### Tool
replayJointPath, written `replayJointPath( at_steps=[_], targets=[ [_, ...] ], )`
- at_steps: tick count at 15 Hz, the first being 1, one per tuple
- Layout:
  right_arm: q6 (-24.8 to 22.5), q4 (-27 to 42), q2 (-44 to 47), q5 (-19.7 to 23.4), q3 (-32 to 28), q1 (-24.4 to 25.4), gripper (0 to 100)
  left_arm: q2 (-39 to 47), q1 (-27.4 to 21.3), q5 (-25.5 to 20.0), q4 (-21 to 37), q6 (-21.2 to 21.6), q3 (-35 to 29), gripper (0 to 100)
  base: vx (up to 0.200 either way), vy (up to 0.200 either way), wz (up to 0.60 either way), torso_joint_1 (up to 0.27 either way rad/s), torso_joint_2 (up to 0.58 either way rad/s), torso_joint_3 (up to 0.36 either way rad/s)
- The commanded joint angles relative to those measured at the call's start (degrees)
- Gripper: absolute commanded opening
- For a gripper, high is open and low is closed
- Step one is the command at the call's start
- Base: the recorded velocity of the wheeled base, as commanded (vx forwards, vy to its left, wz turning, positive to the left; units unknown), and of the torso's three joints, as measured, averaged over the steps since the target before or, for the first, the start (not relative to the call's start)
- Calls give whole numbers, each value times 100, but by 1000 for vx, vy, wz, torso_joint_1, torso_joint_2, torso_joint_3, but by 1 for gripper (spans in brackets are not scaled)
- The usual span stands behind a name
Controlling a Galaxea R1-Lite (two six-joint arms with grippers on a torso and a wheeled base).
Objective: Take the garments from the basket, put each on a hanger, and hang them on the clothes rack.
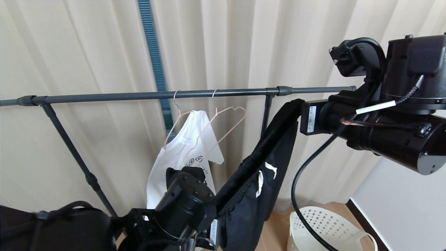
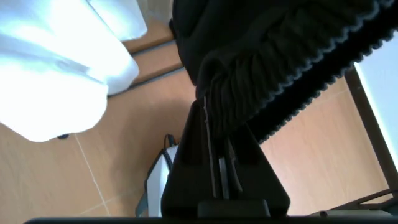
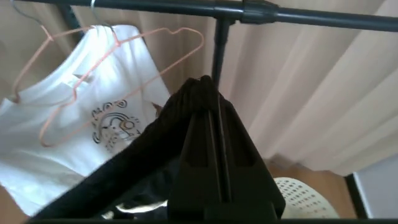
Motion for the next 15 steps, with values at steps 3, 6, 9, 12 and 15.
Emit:
replayJointPath(
  at_steps=[3,6,9,12,15],
  targets=[
    [-671,1157,-672,-184,519,206,0,-961,725,-32,-30,849,57,0,0,0,0,0,0,0],
    [235,2089,-549,-131,607,777,0,-987,997,-76,-197,1447,31,0,0,0,0,0,0,0],
    [314,2141,-48,-131,624,803,0,-987,997,-85,-302,1570,49,0,0,0,0,0,0,0],
    [314,2176,-92,-192,633,724,0,-1014,1023,-76,-302,1587,172,0,0,0,0,0,0,0],
    [191,2203,-224,-210,651,232,0,-1216,1217,-67,-276,1710,312,0,0,0,0,0,0,0]
  ],
)
